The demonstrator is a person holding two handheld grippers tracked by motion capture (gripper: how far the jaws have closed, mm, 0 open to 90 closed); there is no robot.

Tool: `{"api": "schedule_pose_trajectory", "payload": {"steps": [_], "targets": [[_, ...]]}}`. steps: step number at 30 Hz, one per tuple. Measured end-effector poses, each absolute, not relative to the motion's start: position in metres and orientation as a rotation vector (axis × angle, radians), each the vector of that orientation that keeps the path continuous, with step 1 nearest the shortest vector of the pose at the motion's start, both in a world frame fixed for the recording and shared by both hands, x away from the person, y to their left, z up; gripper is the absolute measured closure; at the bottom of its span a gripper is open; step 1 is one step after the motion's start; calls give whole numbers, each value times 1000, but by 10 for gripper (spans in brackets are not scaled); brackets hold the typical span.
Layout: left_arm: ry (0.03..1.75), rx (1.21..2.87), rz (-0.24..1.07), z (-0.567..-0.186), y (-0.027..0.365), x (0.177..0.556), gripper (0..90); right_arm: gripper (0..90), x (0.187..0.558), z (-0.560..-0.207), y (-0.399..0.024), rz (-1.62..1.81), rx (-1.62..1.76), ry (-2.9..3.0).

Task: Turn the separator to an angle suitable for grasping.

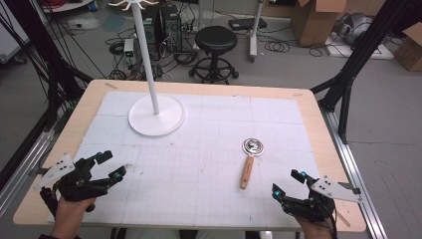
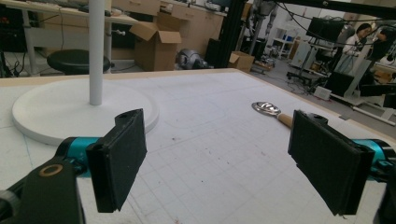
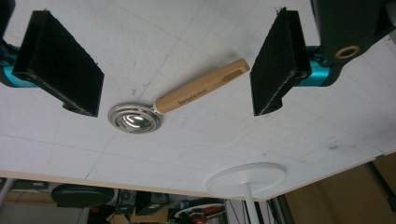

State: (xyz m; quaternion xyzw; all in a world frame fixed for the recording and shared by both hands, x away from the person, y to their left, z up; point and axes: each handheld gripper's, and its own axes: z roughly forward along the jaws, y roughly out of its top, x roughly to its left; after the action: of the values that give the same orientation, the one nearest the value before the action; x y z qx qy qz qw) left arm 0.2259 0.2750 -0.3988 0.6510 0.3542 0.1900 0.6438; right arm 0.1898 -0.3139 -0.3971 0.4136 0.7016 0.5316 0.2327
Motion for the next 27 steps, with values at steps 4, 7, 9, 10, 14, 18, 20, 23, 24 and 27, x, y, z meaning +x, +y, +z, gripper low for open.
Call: {"api": "schedule_pose_trajectory", "payload": {"steps": [4,7,9,10,14,18,20,23,24,27], "targets": [[814,1480,431,-400,275,227,197,161,190,-397,-314,1465,1144,1925],[819,1479,431,-400,275,228,197,161,191,-399,-316,1463,1159,1929],[823,1479,431,-400,276,228,197,161,191,-400,-316,1461,1168,1931],[824,1479,435,-400,276,228,197,161,191,-400,-316,1459,1168,1931],[823,1473,438,-400,276,227,197,162,191,-401,-315,1439,1180,1933],[809,1489,435,-400,276,226,197,168,194,-402,-314,1410,1189,1945],[810,1483,435,-400,276,226,198,218,197,-405,-312,1389,1199,1962],[813,1487,433,-400,276,227,198,235,201,-406,-311,1372,1206,1975],[816,1486,432,-400,276,227,198,262,203,-407,-309,1368,1213,1987],[818,1489,433,-401,276,228,198,350,210,-409,-305,1364,1205,2024]]}}
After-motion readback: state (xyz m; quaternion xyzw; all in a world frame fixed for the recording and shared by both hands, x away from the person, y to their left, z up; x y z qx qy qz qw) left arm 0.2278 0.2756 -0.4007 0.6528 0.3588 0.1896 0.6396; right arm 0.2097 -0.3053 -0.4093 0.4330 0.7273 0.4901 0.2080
